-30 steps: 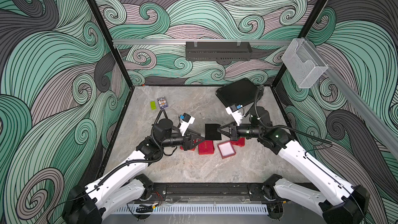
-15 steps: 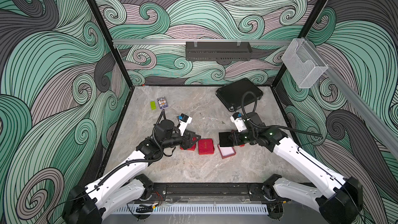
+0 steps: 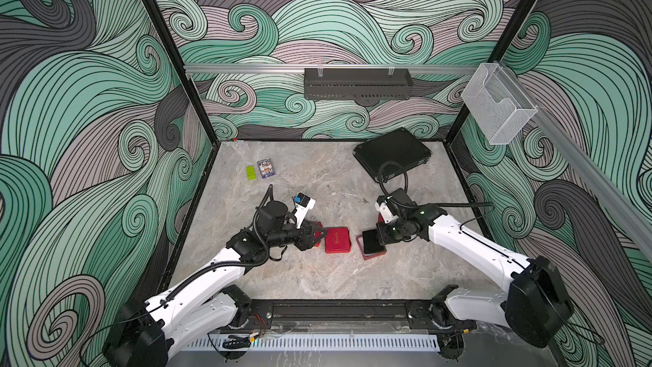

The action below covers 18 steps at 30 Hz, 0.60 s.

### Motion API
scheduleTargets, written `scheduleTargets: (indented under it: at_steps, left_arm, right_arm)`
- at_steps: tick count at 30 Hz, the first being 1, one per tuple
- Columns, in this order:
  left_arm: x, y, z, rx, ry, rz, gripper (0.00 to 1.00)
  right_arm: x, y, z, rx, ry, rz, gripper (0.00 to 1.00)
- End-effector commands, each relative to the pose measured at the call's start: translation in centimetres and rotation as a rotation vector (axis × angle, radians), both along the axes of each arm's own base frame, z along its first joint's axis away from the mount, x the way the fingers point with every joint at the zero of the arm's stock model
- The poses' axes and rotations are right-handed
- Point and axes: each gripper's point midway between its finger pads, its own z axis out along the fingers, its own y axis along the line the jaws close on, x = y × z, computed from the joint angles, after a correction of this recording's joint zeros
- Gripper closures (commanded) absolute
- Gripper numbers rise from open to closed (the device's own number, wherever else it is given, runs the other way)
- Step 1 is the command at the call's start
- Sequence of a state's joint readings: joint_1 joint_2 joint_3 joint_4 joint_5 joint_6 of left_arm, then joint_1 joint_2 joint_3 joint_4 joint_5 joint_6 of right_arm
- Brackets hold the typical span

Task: Take the necklace out of the lift-off lid jewelry box
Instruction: Place the inner lining in the jewelry box.

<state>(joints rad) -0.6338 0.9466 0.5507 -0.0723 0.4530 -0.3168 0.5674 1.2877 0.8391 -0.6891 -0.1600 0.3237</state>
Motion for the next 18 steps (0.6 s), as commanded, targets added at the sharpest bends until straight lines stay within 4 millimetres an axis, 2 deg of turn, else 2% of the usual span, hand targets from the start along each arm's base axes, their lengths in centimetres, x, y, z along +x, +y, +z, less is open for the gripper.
scheduleTargets:
  at_steps: [1, 13, 18]
  left_arm:
    - [-0.4, -0.3, -0.2, 0.009, -0.021, -0.028, 0.54]
    - [-1.6, -1.7, -2.4, 0.062, 0.019, -0.093, 0.57]
    - [-2.1, -2.5, -3.2, 0.091, 0.024, -0.111, 0.59]
  right_arm:
    - [0.4, -0.1, -0.7, -0.016, 0.002, -0.009, 1.00]
    - [-0.5, 0.5, -3.9, -0.044, 0.127, 0.006, 1.00]
    - [-0.5, 0.9, -4.6, -0.050, 0.142, 0.011, 1.00]
